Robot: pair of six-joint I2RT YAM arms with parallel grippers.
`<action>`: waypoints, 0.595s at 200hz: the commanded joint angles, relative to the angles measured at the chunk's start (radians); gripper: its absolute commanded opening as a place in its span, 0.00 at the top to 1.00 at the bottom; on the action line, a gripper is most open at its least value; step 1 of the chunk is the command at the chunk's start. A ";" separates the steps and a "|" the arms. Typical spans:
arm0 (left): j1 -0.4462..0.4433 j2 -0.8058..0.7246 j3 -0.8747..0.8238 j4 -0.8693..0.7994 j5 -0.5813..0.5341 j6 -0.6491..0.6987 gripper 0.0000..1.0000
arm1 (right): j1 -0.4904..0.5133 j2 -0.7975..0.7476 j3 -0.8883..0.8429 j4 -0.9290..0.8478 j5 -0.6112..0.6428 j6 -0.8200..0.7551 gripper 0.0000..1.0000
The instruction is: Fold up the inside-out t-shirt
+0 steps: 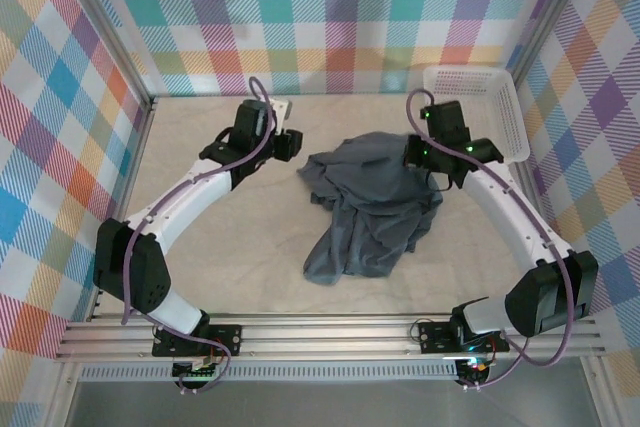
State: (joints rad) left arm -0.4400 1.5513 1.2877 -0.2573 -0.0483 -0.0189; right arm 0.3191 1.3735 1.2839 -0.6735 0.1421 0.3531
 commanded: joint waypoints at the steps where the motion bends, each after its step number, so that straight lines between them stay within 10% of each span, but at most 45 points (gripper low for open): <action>1: 0.052 -0.027 -0.073 -0.065 -0.039 -0.171 0.45 | -0.013 -0.051 0.025 0.001 -0.015 0.046 1.00; 55: 0.034 0.067 -0.284 0.067 0.325 -0.331 0.48 | -0.016 -0.045 0.038 0.003 -0.055 0.051 1.00; 119: -0.010 0.324 -0.141 0.110 0.379 -0.430 0.69 | -0.017 -0.075 0.022 0.024 -0.103 0.071 1.00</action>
State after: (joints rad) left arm -0.4393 1.8122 1.0718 -0.1757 0.2974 -0.3916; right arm 0.3069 1.3399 1.2945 -0.6811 0.0765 0.3931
